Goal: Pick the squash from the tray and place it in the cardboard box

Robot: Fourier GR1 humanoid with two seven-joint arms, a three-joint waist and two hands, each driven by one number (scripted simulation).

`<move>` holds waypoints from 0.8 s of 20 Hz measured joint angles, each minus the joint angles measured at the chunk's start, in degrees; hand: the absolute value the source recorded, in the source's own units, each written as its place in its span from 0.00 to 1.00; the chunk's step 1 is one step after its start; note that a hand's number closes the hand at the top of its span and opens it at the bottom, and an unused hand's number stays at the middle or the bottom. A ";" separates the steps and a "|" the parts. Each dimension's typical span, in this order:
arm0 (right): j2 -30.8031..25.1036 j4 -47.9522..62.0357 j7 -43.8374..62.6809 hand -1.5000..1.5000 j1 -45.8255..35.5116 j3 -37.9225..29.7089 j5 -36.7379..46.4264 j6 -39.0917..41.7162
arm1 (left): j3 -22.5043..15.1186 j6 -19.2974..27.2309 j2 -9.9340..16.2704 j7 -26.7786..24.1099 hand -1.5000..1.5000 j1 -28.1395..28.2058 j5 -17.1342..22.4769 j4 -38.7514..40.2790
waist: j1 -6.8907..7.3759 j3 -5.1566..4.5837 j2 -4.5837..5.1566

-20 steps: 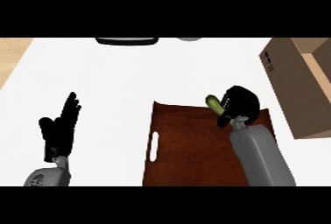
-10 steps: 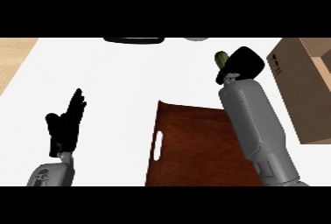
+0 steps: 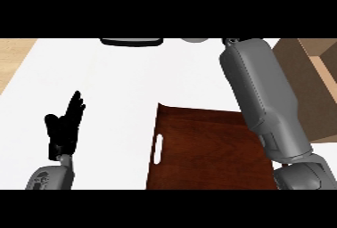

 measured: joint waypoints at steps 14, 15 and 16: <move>-10.54 1.48 -3.53 1.00 -1.06 -5.26 5.91 -1.14 | 0.65 -0.03 0.06 -0.07 0.50 1.50 0.39 -0.84 | -1.40 0.05 -0.31; -11.29 1.16 -3.97 1.00 -0.38 -5.85 5.64 -1.53 | 1.06 -0.15 0.12 -0.47 0.50 1.05 0.65 0.16 | -1.54 0.05 -0.31; -12.08 1.08 -4.62 1.00 0.63 -6.31 5.49 -2.35 | 1.01 -0.12 0.16 -0.65 0.50 1.14 0.51 0.10 | -1.54 0.05 -0.31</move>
